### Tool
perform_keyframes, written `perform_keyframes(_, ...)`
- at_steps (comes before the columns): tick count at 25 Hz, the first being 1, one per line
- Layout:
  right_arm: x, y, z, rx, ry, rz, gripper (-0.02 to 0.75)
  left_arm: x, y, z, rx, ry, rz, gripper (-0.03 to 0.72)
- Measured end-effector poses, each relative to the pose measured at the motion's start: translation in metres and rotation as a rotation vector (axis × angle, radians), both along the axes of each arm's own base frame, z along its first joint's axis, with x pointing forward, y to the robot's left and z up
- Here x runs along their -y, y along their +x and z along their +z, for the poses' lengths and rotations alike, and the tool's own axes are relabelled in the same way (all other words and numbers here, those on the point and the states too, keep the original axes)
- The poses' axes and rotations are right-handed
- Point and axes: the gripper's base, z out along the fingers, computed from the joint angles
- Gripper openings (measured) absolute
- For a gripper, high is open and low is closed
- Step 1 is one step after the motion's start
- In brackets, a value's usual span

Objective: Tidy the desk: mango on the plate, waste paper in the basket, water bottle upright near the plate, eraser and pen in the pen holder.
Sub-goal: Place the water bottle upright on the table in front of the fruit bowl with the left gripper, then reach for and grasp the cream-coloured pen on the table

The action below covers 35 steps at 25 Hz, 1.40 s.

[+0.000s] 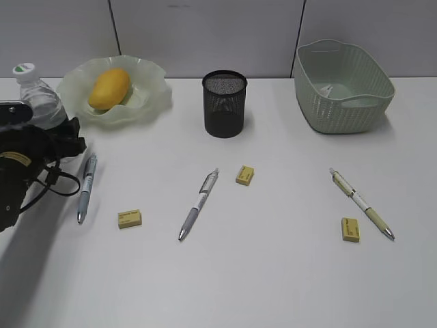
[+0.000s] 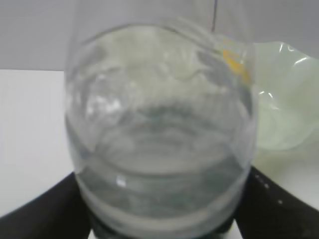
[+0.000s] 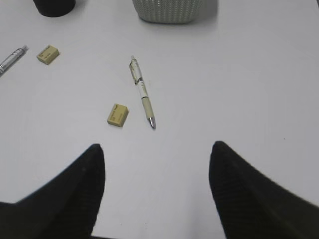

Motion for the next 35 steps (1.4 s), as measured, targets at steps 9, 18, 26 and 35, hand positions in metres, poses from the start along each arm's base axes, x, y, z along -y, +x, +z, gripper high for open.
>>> perform_keyframes(9,0.0,0.0,0.0,0.0,-0.002,0.001,0.52,-0.003,-0.047,0.008,-0.09,0.022,-0.054,0.611)
perform_keyframes(18,0.0,0.0,0.0,0.0,-0.003,0.002,0.52,0.003,-0.096,0.061,-0.196,0.067,-0.223,0.605)
perform_keyframes(26,0.0,0.0,0.0,0.001,-0.004,0.001,0.52,-0.006,-0.11,0.157,-0.581,0.135,-0.167,0.538)
perform_keyframes(35,0.0,0.001,-0.002,0.011,-0.009,0.0,0.52,-0.005,-0.142,0.21,-1.079,0.038,-0.155,0.472)
